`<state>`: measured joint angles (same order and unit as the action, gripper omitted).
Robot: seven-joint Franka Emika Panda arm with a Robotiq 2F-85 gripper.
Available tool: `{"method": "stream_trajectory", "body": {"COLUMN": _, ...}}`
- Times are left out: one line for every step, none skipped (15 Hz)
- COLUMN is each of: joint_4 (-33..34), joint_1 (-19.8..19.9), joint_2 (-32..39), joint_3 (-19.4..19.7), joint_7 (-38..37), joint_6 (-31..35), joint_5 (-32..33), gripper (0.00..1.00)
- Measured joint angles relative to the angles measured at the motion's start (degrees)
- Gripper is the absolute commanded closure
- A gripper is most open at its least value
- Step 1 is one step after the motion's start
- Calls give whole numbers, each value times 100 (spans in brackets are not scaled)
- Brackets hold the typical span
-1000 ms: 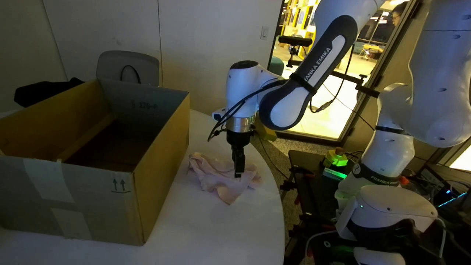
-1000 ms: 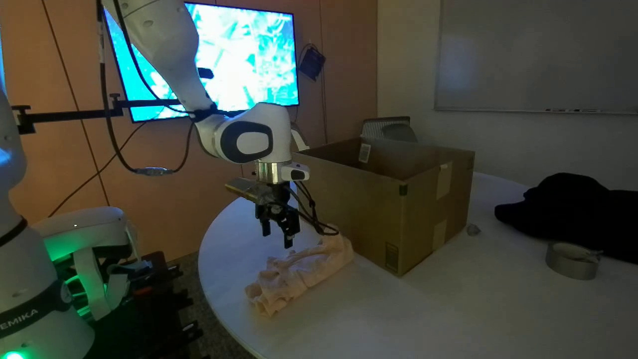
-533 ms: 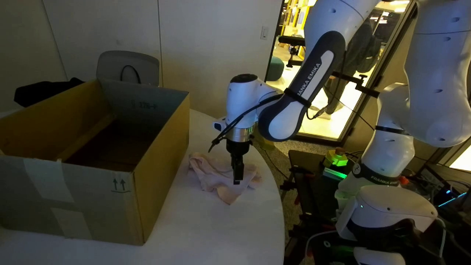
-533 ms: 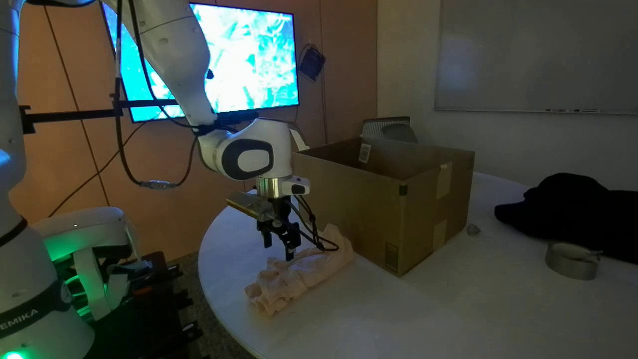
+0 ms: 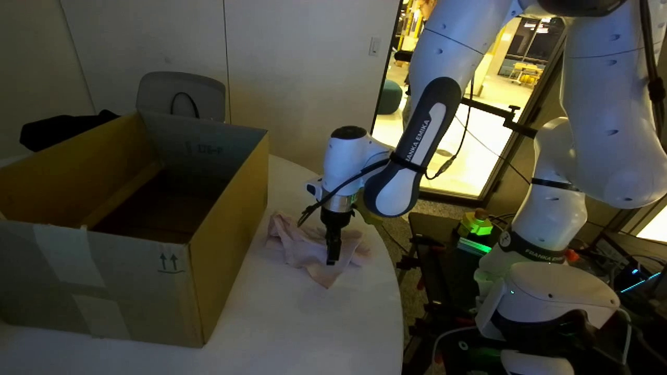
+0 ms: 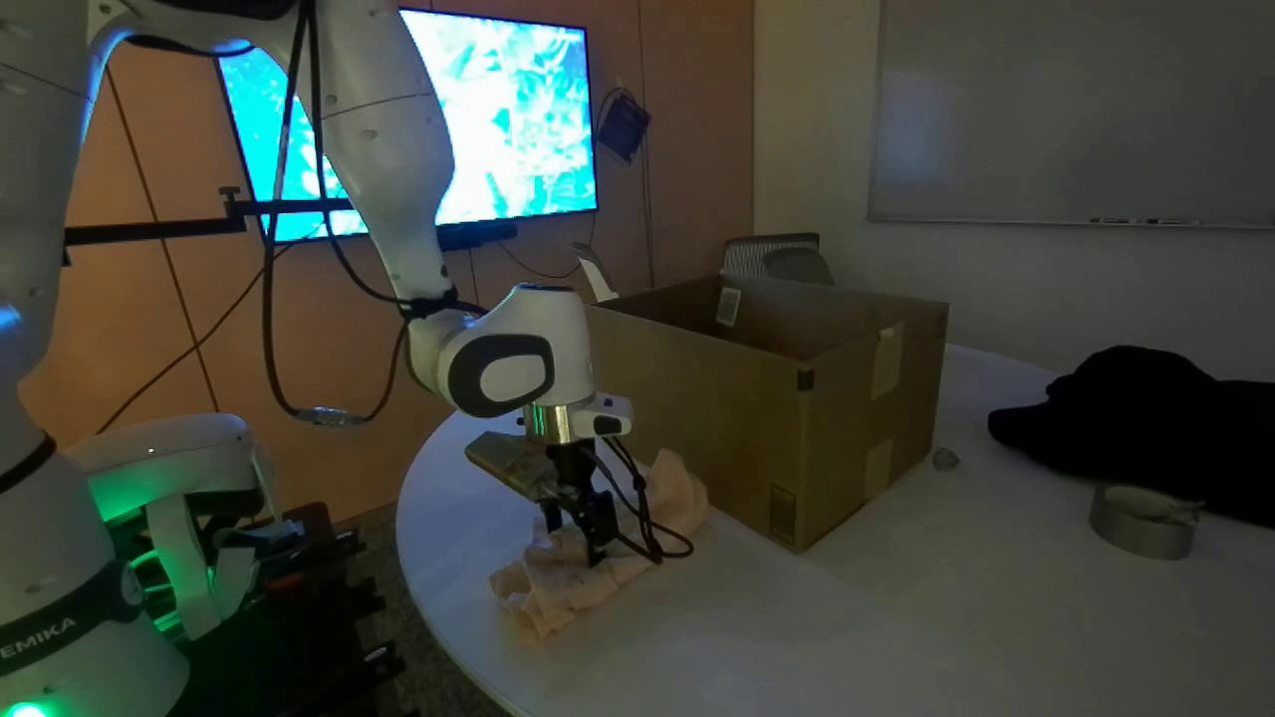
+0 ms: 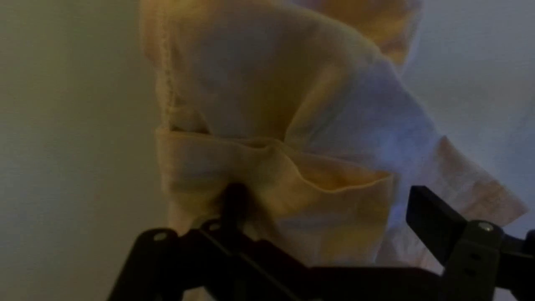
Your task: Put the marker on the shirt, then wrap the marker in the shirt and put it in the box
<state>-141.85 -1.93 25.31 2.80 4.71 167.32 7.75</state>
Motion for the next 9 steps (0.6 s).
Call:
{"method": "stream_trajectory", "body": {"joint_4": 18, "joint_1": -66, "joint_2": 92, "joint_3": 83, "joint_7": -43, "joint_6": 93, "joint_5": 33, "gripper": 0}}
{"method": "stream_trajectory", "body": {"joint_4": 46, "joint_1": -132, "joint_2": 176, "joint_3": 155, "joint_7": -83, "joint_6": 161, "joint_5": 48, "gripper": 0}}
{"method": "stream_trajectory", "body": {"joint_4": 74, "joint_1": -198, "joint_2": 251, "joint_3": 213, "joint_7": -122, "joint_6": 212, "joint_5": 50, "gripper": 0}}
{"method": "stream_trajectory", "body": {"joint_4": 105, "joint_1": -253, "joint_2": 315, "joint_3": 262, "joint_7": -154, "joint_6": 255, "joint_5": 50, "gripper": 0}}
{"method": "stream_trajectory", "body": {"joint_4": 128, "joint_1": -294, "joint_2": 357, "joint_3": 297, "joint_7": -186, "joint_6": 277, "joint_5": 50, "gripper": 0}}
{"method": "stream_trajectory", "body": {"joint_4": 146, "joint_1": -331, "joint_2": 387, "joint_3": 329, "joint_7": -226, "joint_6": 288, "joint_5": 50, "gripper": 0}}
{"method": "stream_trajectory", "body": {"joint_4": 163, "joint_1": -353, "joint_2": 410, "joint_3": 351, "joint_7": -254, "joint_6": 288, "joint_5": 50, "gripper": 25}}
{"method": "stream_trajectory", "body": {"joint_4": 180, "joint_1": -358, "joint_2": 430, "joint_3": 361, "joint_7": -275, "joint_6": 285, "joint_5": 50, "gripper": 27}}
{"method": "stream_trajectory", "body": {"joint_4": 197, "joint_1": -358, "joint_2": 445, "joint_3": 367, "joint_7": -295, "joint_6": 280, "joint_5": 50, "gripper": 34}}
